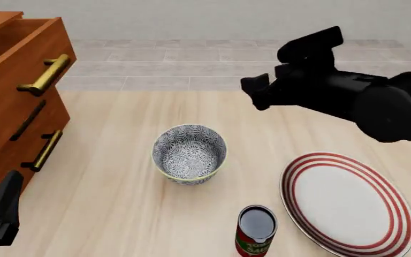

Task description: Put the bowl on the plate.

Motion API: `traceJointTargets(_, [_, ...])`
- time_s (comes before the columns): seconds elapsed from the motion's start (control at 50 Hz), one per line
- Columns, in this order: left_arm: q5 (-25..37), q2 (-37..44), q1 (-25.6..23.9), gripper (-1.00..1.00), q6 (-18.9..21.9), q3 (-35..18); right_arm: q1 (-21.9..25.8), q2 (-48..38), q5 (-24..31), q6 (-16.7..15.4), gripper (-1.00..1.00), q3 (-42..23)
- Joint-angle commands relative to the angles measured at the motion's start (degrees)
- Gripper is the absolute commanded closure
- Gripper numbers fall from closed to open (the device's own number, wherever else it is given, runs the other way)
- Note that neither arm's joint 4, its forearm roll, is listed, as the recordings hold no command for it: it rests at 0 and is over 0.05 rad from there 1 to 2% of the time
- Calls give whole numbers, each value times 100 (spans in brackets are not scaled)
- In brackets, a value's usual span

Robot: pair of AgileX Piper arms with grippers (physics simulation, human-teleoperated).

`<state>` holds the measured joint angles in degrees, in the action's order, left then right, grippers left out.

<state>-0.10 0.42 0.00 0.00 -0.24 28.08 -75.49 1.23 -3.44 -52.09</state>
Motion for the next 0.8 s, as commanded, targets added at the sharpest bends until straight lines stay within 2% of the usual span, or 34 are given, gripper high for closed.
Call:
traceJointTargets(0.02, [0, 0, 0, -100, 0, 0, 247, -737, 418, 183, -100, -548])
traceJointTargets(0.08, [0, 0, 0, -100, 0, 0, 344, -766, 460, 253, -100, -579])
traceJointTargets(0.1, [0, 0, 0, -100, 0, 0, 397, -801, 524, 400, -100, -650])
traceJointTargets(0.24, [0, 0, 0, -100, 0, 0, 519, -1054, 633, 377, -100, -725])
traceJointTargets(0.34, [0, 0, 0, -100, 0, 0, 564, -1259, 711, 539, -100, -806])
traceJointTargets(0.52, [0, 0, 0, -100, 0, 0, 465, -1747, 885, 396, -100, -1088])
traceJointTargets(0.56, [0, 0, 0, -100, 0, 0, 490, -1797, 922, 536, -100, -1147])
traceJointTargets(0.6, [0, 0, 0, -100, 0, 0, 427, -1894, 974, 410, -100, -1224])
traceJointTargets(0.8, [0, 0, 0, -100, 0, 0, 344, -2361, 1153, 346, -100, -1517])
